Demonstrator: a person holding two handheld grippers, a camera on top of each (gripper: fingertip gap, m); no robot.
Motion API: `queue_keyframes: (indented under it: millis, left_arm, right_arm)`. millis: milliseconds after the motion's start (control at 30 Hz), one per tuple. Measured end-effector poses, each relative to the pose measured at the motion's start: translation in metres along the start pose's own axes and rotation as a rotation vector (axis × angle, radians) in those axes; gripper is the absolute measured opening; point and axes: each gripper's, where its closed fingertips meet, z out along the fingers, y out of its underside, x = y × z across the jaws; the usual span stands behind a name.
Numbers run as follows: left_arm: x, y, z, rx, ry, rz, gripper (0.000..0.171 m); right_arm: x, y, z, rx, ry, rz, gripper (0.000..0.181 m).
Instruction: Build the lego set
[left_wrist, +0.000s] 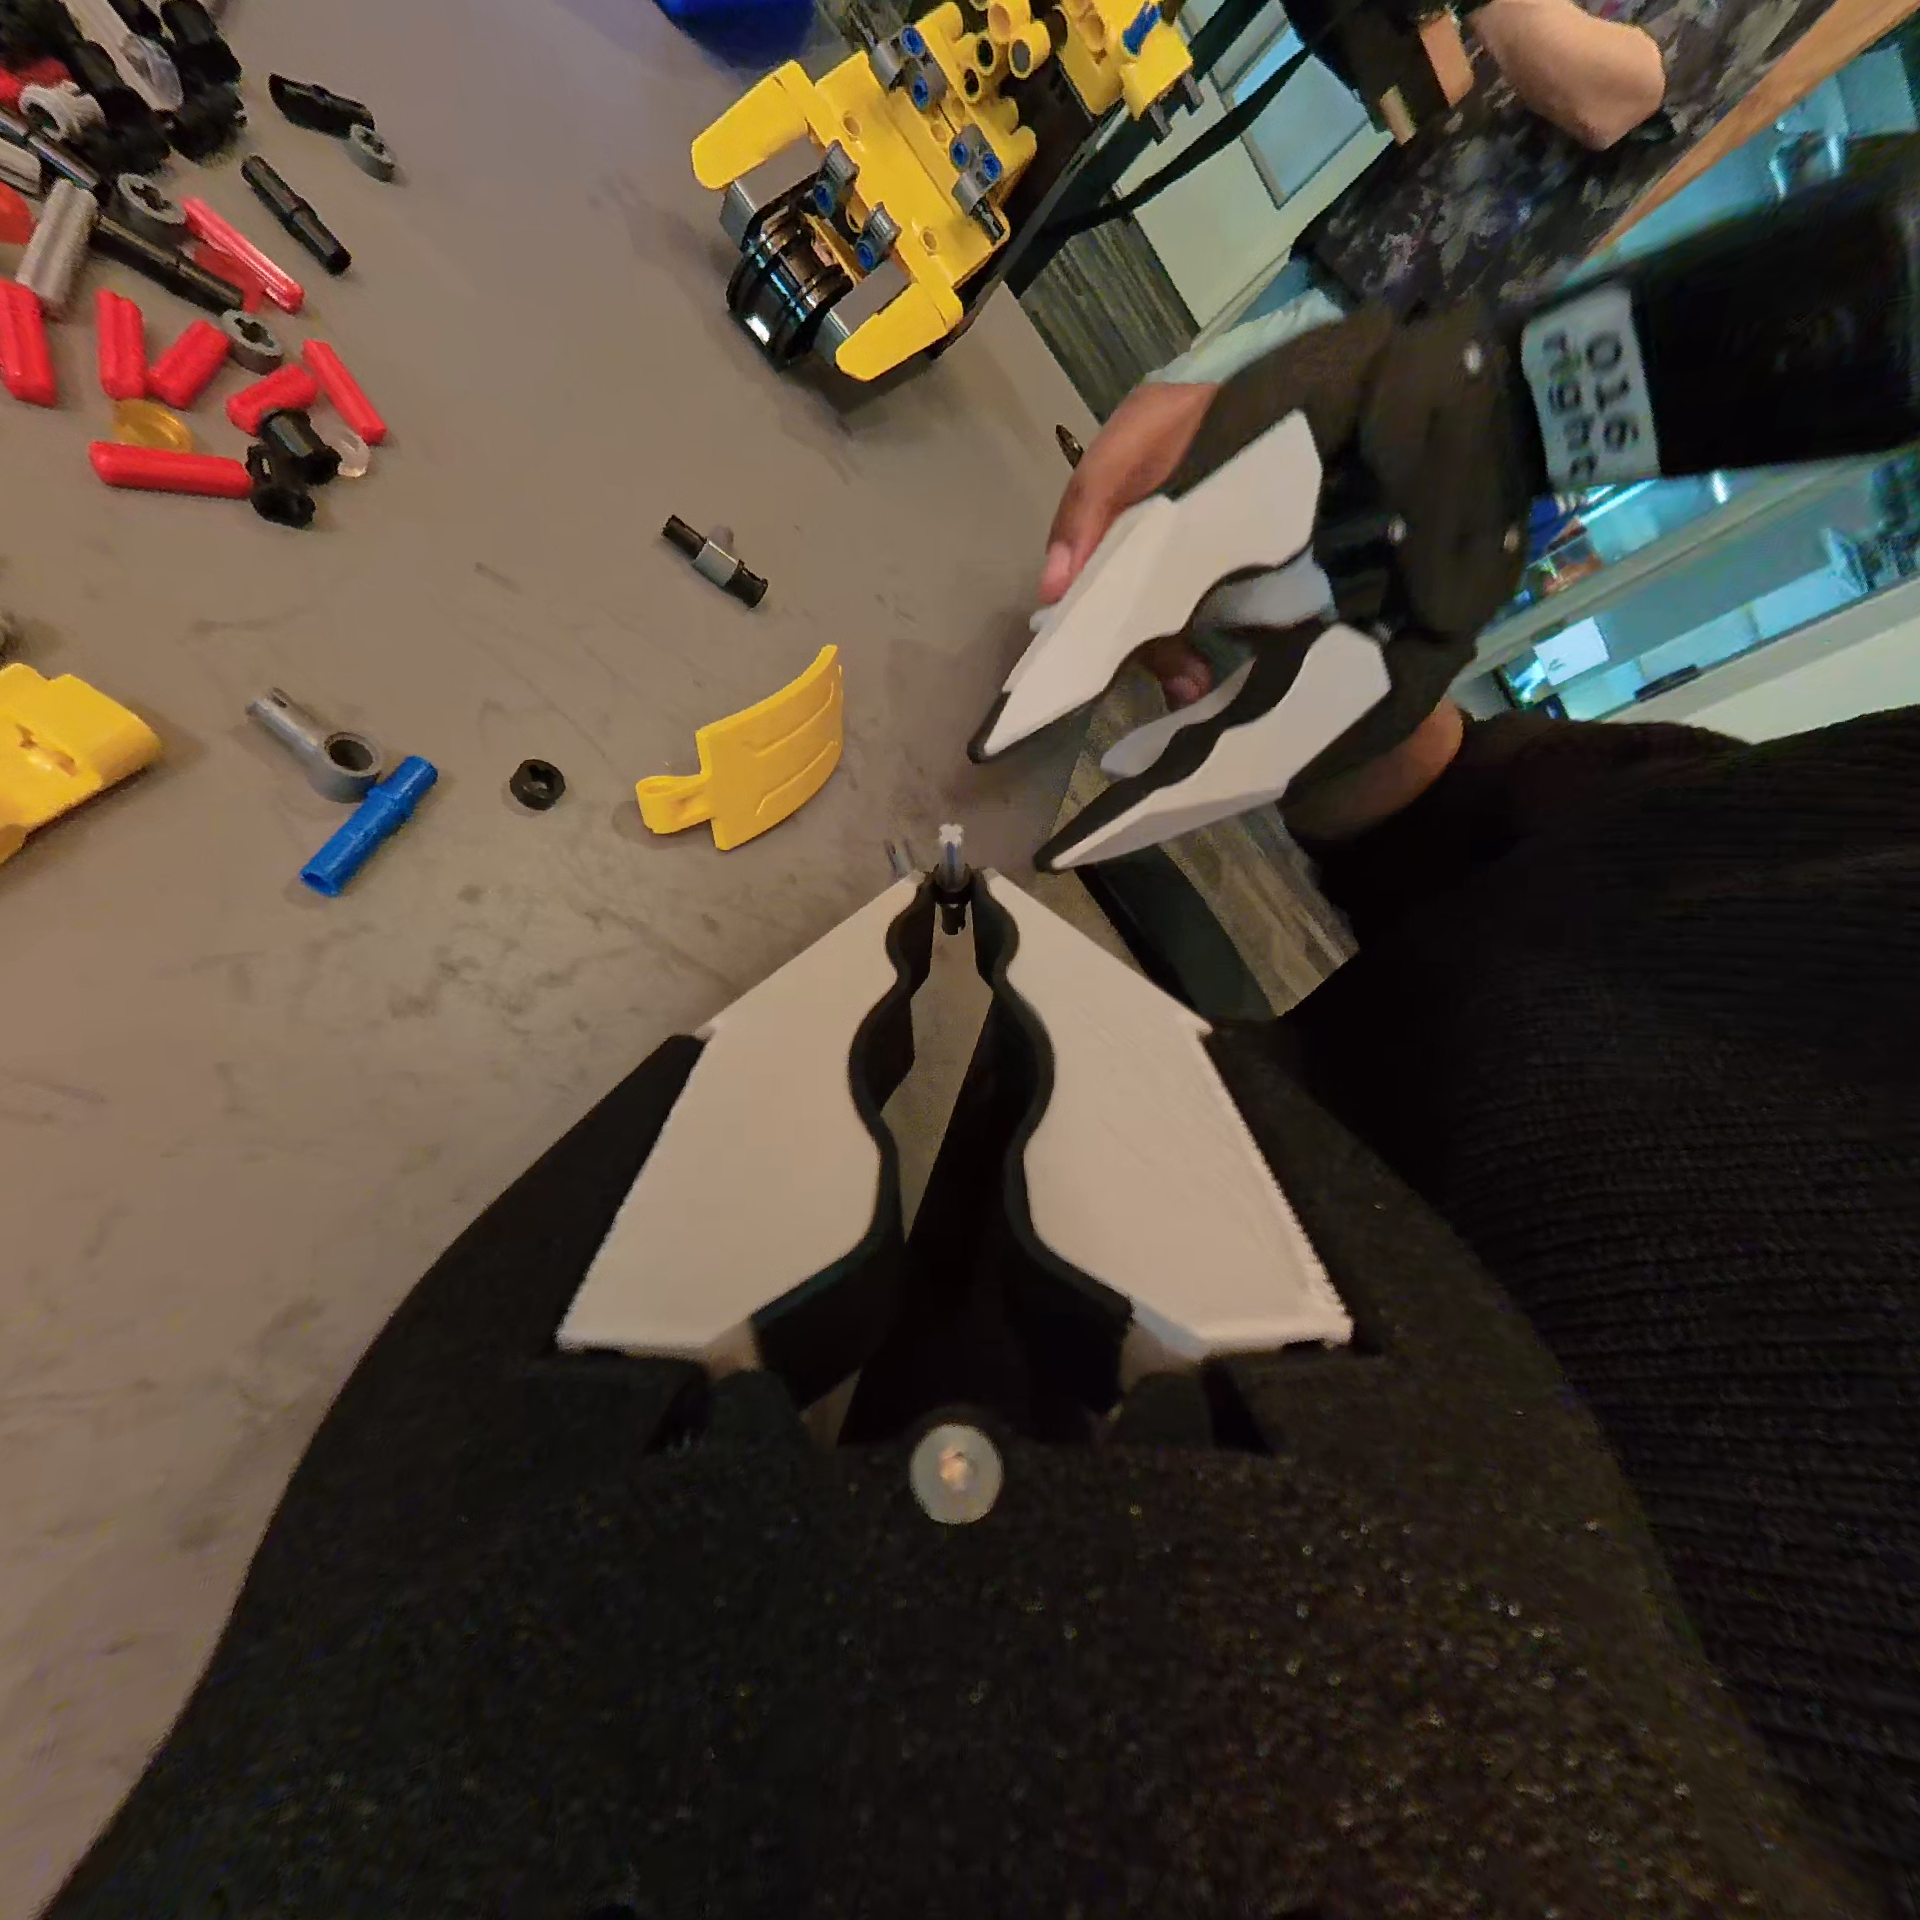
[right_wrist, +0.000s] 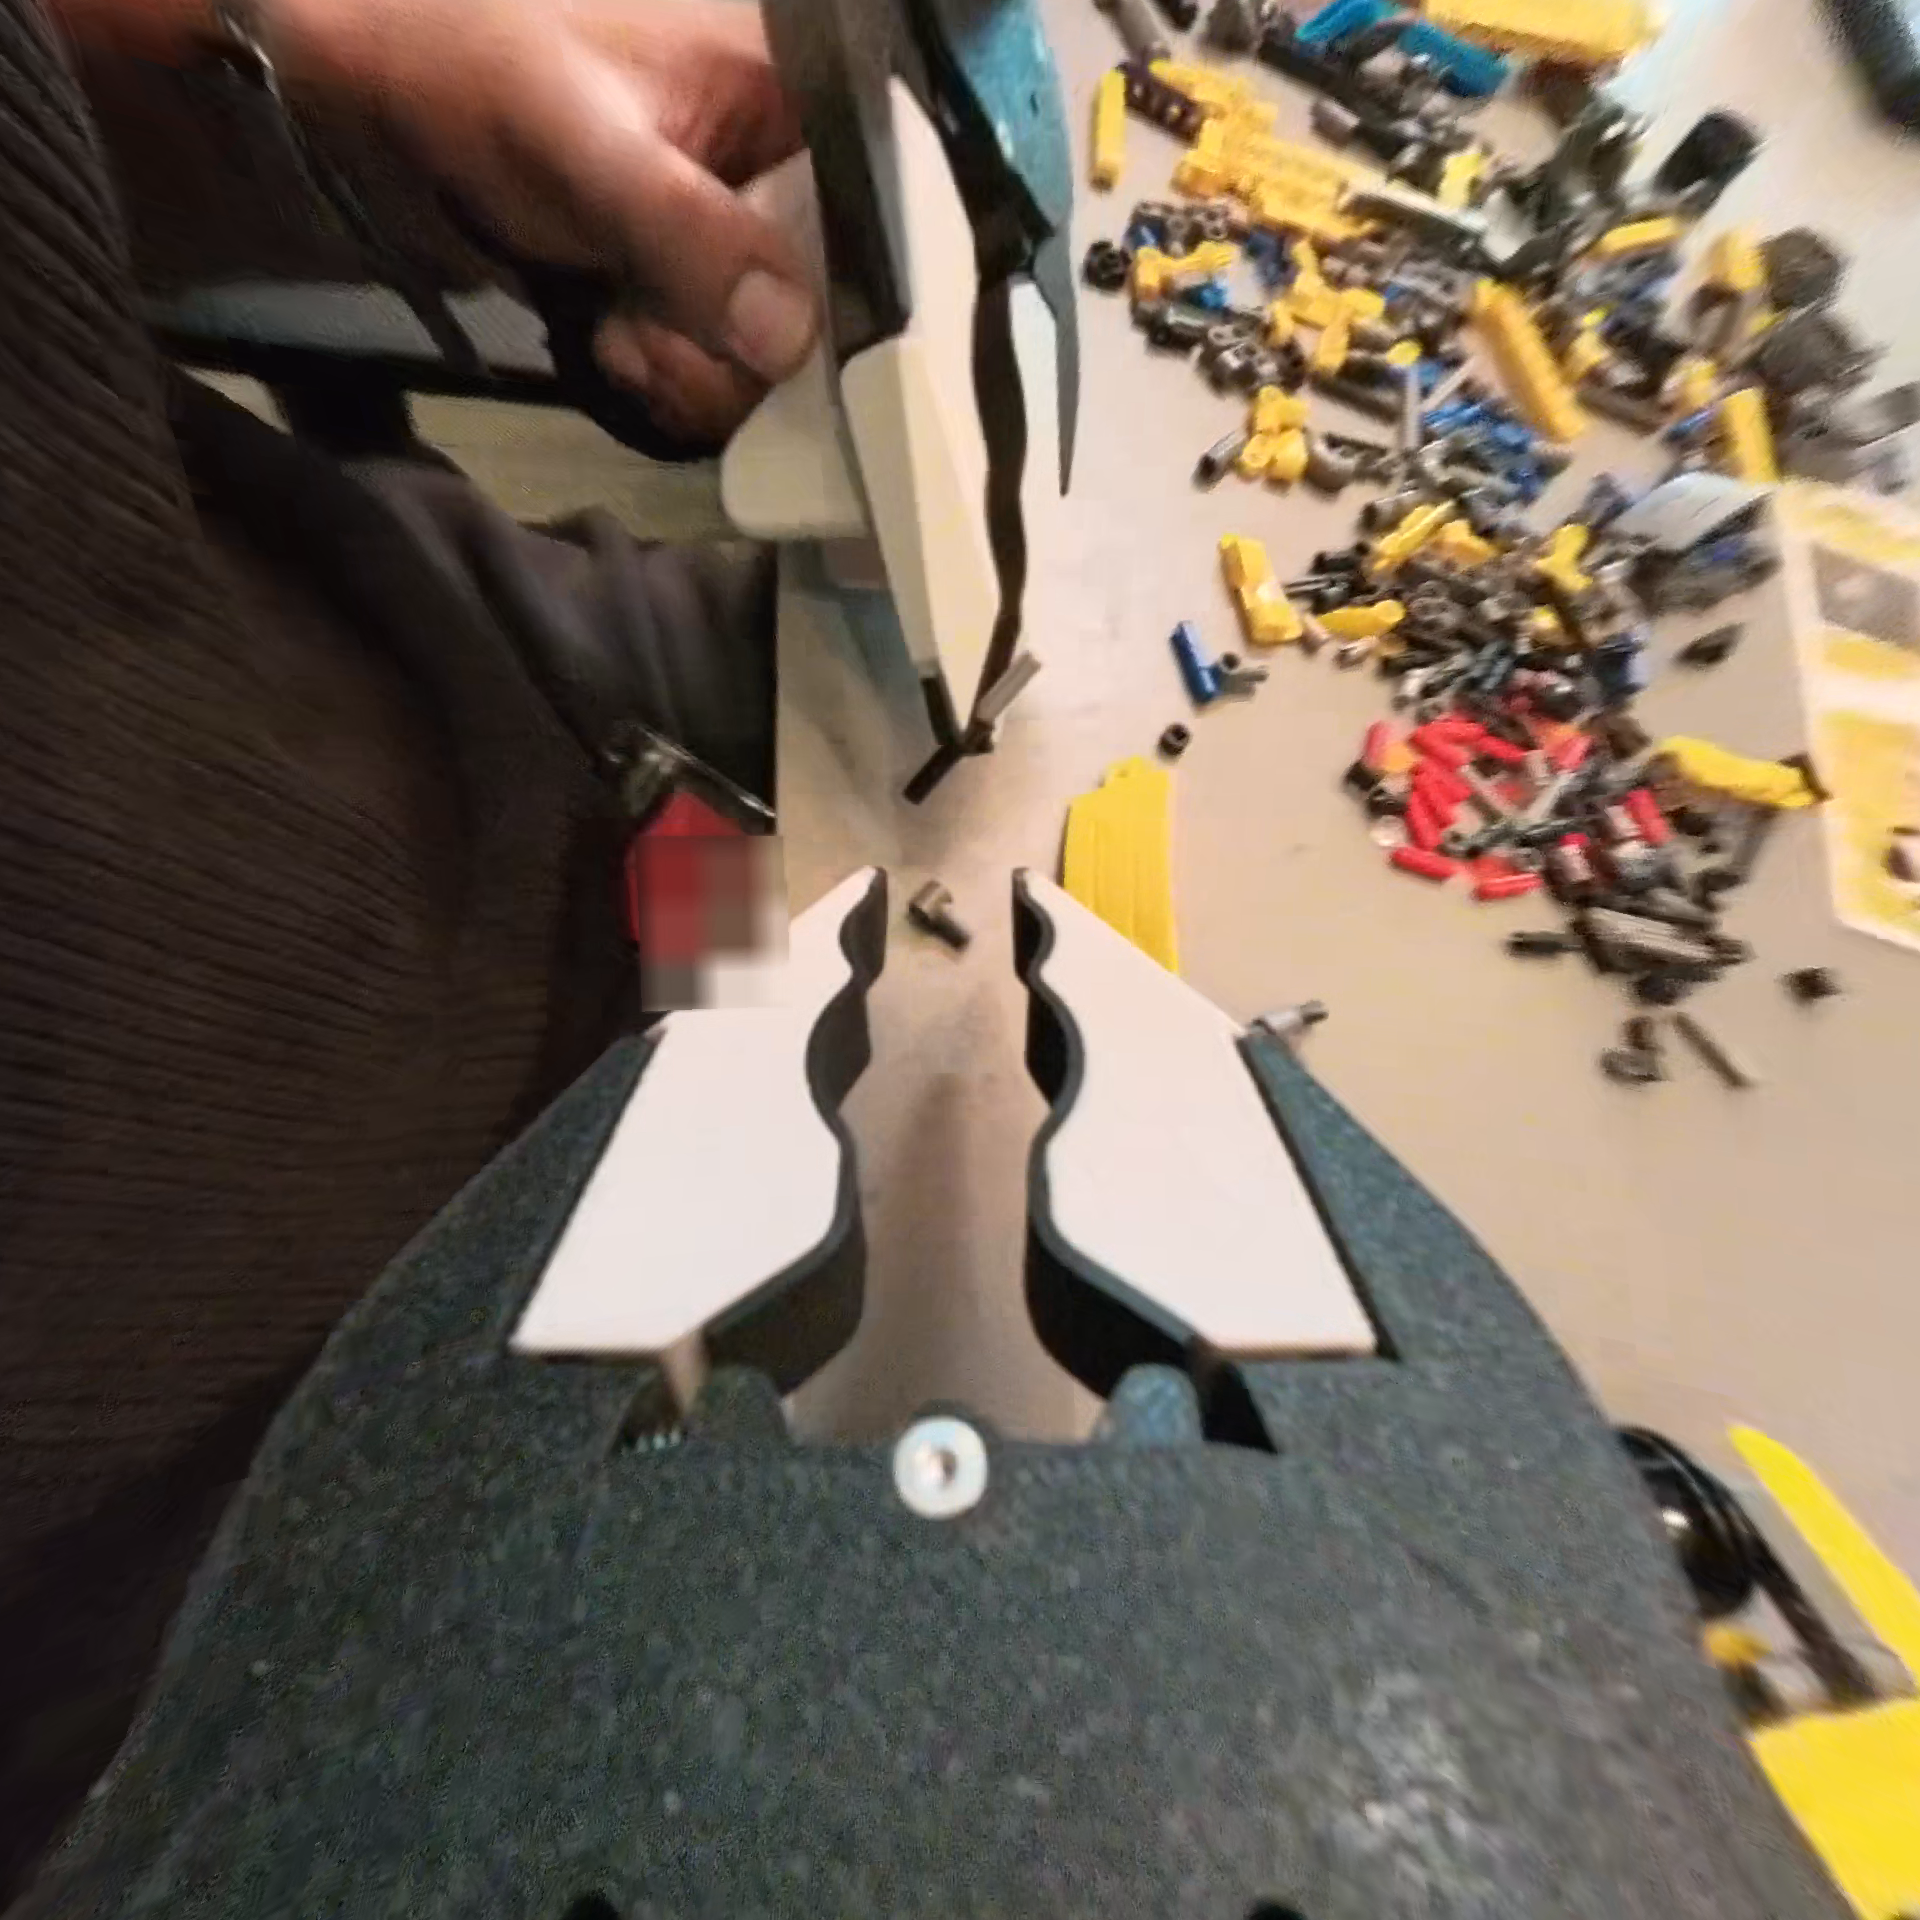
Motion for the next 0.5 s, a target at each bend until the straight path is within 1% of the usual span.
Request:
queue_keyframes:
  millis: [67,133,200,300,400,500]
  left_arm:
    - [-0.001,0.002,0.001,-0.007,-0.006,0.006,0.006]
    - [-0.001,0.003,0.002,-0.005,0.000,0.002,0.006]
    - [-0.001,0.002,0.001,0.003,0.006,-0.003,0.006]
    - [0.000,0.001,0.000,0.013,0.013,-0.004,0.006]
    - [-0.001,0.002,0.000,0.011,0.017,-0.004,0.006]
    - [0.000,0.003,0.001,0.007,0.017,0.004,0.006]
  right_arm:
    - [0.004,-0.001,0.000,0.006,-0.069,0.053,0.007]
    - [0.011,-0.003,0.001,0.020,-0.105,0.078,0.000]
    - [0.013,-0.004,0.005,0.007,-0.162,0.108,0.001]
    - [0.008,0.003,0.014,-0.061,-0.231,0.107,0.001]
    - [0.004,0.012,0.020,-0.111,-0.237,0.067,0.002]
    - [-0.002,0.015,0.020,-0.127,-0.253,0.068,0.004]
